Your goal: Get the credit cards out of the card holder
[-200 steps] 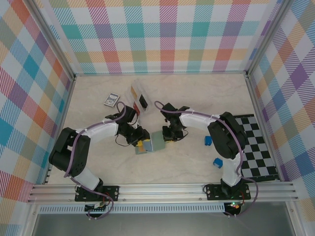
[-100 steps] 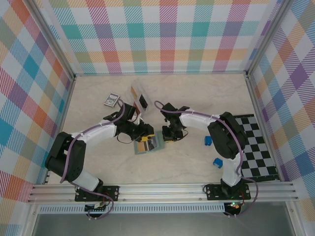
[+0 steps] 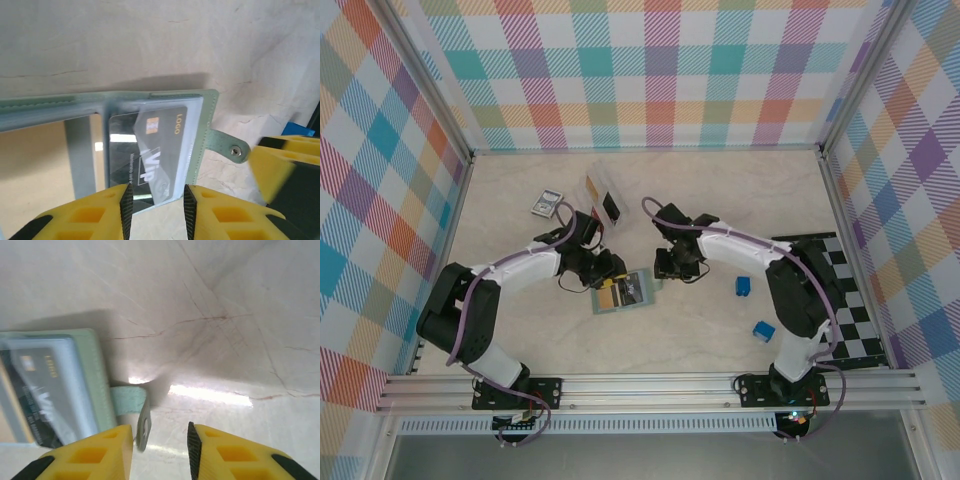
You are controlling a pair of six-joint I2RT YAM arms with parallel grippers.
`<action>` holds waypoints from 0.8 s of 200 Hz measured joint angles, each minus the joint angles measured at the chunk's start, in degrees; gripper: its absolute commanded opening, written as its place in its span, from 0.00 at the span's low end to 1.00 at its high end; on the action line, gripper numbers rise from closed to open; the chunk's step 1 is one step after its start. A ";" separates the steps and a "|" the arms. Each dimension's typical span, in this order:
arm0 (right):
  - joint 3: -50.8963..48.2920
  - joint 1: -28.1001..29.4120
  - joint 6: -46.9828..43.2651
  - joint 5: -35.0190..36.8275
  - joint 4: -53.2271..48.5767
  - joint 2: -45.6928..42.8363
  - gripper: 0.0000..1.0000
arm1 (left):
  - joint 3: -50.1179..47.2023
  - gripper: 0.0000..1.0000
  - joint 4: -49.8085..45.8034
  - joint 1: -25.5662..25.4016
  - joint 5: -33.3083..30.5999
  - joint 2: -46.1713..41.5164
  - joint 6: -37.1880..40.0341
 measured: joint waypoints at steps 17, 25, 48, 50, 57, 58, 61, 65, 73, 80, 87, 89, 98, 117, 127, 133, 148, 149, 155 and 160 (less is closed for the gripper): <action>0.15 0.20 -0.33 0.04 0.37 -1.27 0.35 | -1.22 0.30 0.09 0.17 -0.33 -0.39 -0.92; 0.46 0.57 -0.48 0.07 0.44 -1.25 0.32 | -1.75 0.29 0.22 0.17 -0.50 -0.39 -1.22; 2.78 3.37 -1.14 0.52 -0.07 0.13 0.21 | -2.80 0.25 0.61 0.20 -0.44 -0.39 -2.32; 3.19 3.63 -0.87 0.52 -0.09 0.37 0.20 | -2.84 0.25 0.66 0.20 -0.44 -0.39 -2.34; 4.59 4.61 -0.70 0.76 -0.02 1.51 0.17 | -2.95 0.25 0.98 0.20 -0.33 -0.37 -2.54; 4.70 4.68 -0.68 0.81 -0.02 1.62 0.17 | -2.97 0.25 1.05 0.20 -0.31 -0.37 -2.54; 5.31 5.07 -0.85 0.90 0.15 2.21 0.17 | -3.04 0.24 1.36 0.20 -0.22 -0.37 -2.73; 5.86 5.44 -0.52 0.94 0.31 2.75 0.16 | -3.06 0.23 1.55 0.20 -0.13 -0.35 -2.73; 6.80 6.19 -0.26 0.85 0.59 3.98 0.16 | -3.08 0.23 1.97 0.20 0.17 -0.20 -2.91; 7.37 6.71 -0.22 0.66 0.68 4.96 0.16 | -3.08 0.23 2.45 0.20 0.35 0.07 -2.95; 7.91 7.02 -0.09 0.28 0.70 6.01 0.15 | -3.10 0.23 2.91 0.20 0.55 0.44 -2.99; 8.09 7.06 -0.07 0.13 0.68 6.36 0.15 | -3.10 0.23 3.04 0.20 0.61 0.57 -2.99; 8.63 7.08 0.02 -0.20 0.70 7.63 0.15 | -3.10 0.23 3.28 0.20 0.66 1.07 -3.08; 10.01 6.91 0.24 -0.68 0.52 10.54 0.15 | -3.13 0.24 3.41 0.20 0.70 1.95 -3.17; 10.64 6.82 0.46 -0.68 0.35 11.76 0.15 | -3.13 0.24 3.43 0.20 0.85 2.21 -3.17; 10.99 6.75 0.68 -0.61 0.09 12.33 0.15 | -3.13 0.24 3.43 0.20 0.92 2.29 -3.17; 11.43 6.58 1.38 -0.59 -0.24 13.16 0.15 | -3.13 0.24 3.41 0.20 1.07 2.34 -3.19; 11.43 6.56 1.49 -0.61 -0.26 13.20 0.15 | -3.13 0.24 3.41 0.20 1.07 2.34 -3.19; 11.50 6.38 1.70 -0.59 -0.46 13.38 0.15 | -3.13 0.24 3.43 0.20 1.07 2.34 -3.19; 11.50 6.34 1.84 -0.61 -0.52 13.49 0.15 | -3.13 0.24 3.41 0.20 1.07 2.34 -3.19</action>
